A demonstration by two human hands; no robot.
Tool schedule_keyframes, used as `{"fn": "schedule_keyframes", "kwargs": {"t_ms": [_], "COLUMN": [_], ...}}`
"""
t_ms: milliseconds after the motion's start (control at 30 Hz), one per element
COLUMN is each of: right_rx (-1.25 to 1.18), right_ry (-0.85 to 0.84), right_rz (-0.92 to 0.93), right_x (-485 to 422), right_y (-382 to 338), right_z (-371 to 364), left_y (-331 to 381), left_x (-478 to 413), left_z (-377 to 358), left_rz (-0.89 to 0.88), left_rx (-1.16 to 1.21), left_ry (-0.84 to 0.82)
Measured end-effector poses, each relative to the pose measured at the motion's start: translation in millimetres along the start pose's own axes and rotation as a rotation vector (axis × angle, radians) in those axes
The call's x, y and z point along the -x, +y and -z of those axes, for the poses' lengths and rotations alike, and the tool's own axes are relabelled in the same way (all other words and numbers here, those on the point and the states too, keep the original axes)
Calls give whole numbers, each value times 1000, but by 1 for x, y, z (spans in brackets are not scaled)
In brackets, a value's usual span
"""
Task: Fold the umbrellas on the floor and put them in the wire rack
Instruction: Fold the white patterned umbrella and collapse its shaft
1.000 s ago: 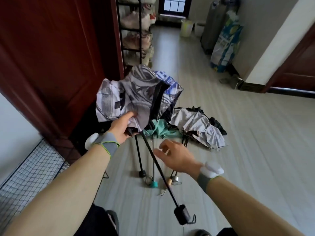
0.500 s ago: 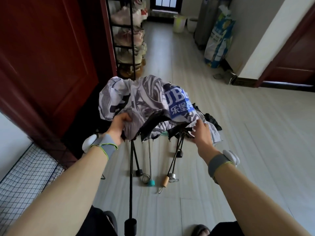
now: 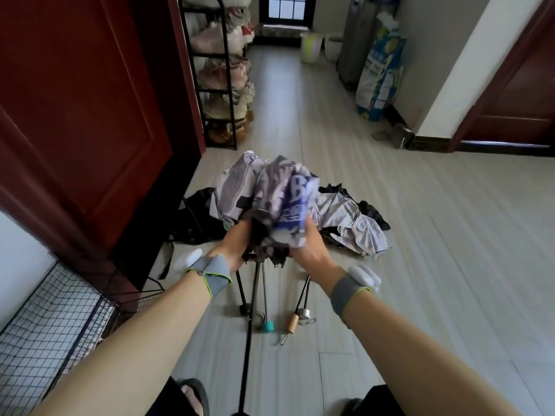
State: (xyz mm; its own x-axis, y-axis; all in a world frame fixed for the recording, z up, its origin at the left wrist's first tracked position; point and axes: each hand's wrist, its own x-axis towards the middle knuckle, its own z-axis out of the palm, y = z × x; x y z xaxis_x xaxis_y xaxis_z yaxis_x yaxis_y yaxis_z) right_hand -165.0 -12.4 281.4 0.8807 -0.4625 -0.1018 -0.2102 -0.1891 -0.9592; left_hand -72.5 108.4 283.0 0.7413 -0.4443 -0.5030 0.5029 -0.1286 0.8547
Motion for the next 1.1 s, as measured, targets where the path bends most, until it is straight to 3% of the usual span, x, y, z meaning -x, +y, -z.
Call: {"fn": "schedule_keyframes", "kwargs": {"t_ms": [167,267,400,500,600,733,967,1100], "right_rx": [330,436,474,170,-19,97,28,129], "right_ry": [48,44,-39,-156,31,319,272,285], "right_rz": [123,154,303,155,36,46,-46,24], "right_x": [-9,-7,6,12,3,-8,-20,-20], "right_y": [5,4,-11,-25,-18,-2,10,16], "right_z": [-8,-6,-18,-18,-7,15,26,30], "left_y": [8,11,14,19,22,25,28,26], "left_x": [7,9,8,3,3,2,6,6], "left_z": [1,2,-7,-1,12,23,18,17], "left_rz": [57,74,38,-30,-65,-63,-69,-90], "left_rx": [212,158,185,364,415,445,389,352], "left_ry": [-319,-385,-289,-210,-183,-177,-143,-143]}}
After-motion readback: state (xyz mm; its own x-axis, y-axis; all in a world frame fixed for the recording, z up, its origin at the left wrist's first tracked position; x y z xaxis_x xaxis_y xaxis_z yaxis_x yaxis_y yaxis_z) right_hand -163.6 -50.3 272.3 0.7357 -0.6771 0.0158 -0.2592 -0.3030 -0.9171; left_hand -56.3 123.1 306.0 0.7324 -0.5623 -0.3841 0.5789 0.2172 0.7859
